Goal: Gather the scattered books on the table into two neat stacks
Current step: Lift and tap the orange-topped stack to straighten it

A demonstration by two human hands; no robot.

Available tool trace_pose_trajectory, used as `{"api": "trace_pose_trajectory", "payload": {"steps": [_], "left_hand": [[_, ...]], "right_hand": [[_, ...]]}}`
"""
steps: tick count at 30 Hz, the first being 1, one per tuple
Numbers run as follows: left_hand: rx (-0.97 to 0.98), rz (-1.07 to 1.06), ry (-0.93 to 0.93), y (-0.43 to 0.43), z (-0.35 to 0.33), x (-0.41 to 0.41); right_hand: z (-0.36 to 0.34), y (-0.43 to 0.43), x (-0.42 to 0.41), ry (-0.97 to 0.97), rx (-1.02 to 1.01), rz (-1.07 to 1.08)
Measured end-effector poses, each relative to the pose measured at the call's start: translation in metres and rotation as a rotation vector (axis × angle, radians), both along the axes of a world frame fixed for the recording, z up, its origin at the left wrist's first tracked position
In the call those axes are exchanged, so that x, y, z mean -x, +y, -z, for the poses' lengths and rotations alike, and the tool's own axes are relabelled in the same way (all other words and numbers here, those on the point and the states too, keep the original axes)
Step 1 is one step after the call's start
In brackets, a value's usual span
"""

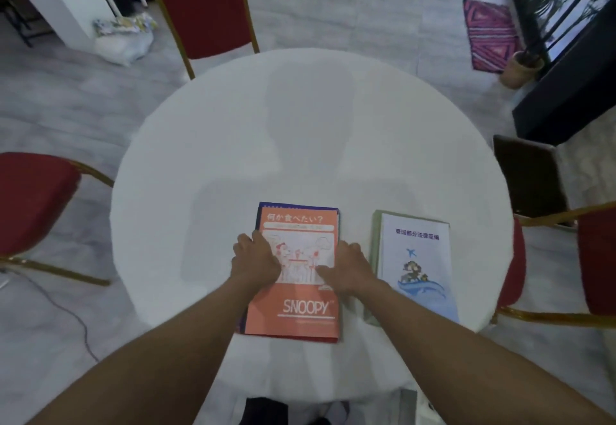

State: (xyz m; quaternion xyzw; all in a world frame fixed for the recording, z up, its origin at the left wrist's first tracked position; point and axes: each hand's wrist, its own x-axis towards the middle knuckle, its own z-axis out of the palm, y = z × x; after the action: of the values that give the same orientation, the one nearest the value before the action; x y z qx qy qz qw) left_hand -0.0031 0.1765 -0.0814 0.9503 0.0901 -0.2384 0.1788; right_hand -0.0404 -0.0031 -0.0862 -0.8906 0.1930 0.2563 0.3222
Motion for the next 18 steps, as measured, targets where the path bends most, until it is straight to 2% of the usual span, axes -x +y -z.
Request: {"api": "trace_pose_trajectory", "payload": {"steps": [4, 12, 15, 18], "left_hand": [[0.111, -0.100, 0.021, 0.005, 0.007, 0.002], [0.176, -0.348, 0.171, 0.011, 0.004, -0.012], [0.317, -0.462, 0.203, 0.017, 0.004, -0.013], [0.542, -0.614, 0.241, 0.018, -0.003, -0.016]], "right_hand": [[0.003, 0.008, -0.004, 0.024, 0.042, 0.109], [0.001, 0.012, -0.015, 0.107, -0.112, 0.334], [0.000, 0.015, -0.015, 0.070, -0.129, 0.368], [-0.004, 0.016, -0.018, 0.004, -0.125, 0.349]]}}
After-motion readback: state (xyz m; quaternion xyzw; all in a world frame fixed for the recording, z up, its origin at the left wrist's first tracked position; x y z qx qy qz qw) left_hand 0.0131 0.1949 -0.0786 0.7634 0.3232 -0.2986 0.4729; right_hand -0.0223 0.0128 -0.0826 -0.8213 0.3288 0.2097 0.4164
